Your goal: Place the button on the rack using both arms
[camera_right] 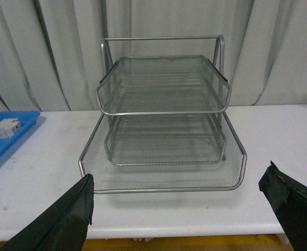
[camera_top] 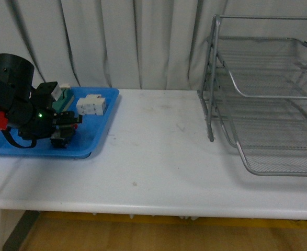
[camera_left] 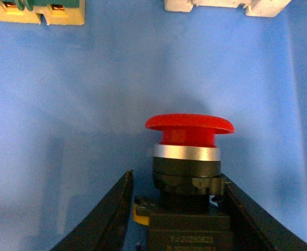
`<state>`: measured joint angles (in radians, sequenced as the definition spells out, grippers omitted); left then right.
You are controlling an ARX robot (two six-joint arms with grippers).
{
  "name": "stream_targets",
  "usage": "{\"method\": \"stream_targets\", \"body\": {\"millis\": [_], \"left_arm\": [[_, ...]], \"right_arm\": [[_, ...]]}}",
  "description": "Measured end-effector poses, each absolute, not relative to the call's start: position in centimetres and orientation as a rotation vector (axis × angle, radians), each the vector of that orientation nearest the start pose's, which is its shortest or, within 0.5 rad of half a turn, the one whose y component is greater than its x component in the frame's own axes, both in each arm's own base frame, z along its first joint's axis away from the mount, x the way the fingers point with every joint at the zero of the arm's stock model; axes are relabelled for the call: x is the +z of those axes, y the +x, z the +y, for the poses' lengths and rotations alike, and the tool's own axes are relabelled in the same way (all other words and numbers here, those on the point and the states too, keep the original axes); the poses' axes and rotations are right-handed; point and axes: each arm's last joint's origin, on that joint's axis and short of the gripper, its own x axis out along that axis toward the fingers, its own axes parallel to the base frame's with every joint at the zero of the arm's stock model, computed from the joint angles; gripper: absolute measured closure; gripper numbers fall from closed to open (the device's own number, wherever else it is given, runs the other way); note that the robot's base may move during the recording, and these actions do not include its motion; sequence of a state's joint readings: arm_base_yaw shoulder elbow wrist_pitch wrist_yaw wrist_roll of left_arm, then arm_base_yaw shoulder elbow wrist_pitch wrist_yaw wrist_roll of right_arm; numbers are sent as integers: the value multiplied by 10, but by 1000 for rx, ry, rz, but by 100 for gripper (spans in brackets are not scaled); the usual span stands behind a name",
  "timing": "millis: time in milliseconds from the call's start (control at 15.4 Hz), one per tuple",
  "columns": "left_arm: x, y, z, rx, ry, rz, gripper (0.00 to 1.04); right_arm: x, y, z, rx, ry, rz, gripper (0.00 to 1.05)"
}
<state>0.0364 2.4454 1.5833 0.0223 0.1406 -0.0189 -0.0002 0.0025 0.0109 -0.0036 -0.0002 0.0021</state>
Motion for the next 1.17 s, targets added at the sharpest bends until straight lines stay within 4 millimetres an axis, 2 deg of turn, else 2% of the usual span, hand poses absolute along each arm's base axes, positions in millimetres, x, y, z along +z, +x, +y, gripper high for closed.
{"method": "stream_targets", "body": {"millis": [65, 195, 325, 455, 520, 585, 650, 780, 845, 910, 1170], "left_arm": [[53, 488, 13, -92, -90, 829, 63], [60, 472, 13, -97, -94, 820, 68], [95, 441, 11, -107, -75, 736, 68], [159, 395, 11, -114, -30, 563, 69], [184, 367, 8, -94, -3, 495, 69], [195, 334, 3, -57, 13, 484, 69], [192, 302, -9, -26, 36, 514, 69], [187, 243, -47, -36, 82, 562, 69], [196, 222, -64, -47, 81, 516, 69], [205, 217, -73, -53, 51, 468, 69], [201, 219, -69, -2, 21, 488, 69]], "right_arm": [[167, 97, 0, 0, 2, -5, 6], [167, 97, 0, 0, 2, -5, 6], [167, 97, 0, 0, 2, -5, 6], [167, 97, 0, 0, 2, -5, 6], [167, 97, 0, 0, 2, -5, 6], [167, 97, 0, 0, 2, -5, 6], [167, 97, 0, 0, 2, -5, 6], [167, 97, 0, 0, 2, -5, 6], [167, 97, 0, 0, 2, -4, 6], [167, 97, 0, 0, 2, -5, 6], [167, 97, 0, 0, 2, -5, 6]]}}
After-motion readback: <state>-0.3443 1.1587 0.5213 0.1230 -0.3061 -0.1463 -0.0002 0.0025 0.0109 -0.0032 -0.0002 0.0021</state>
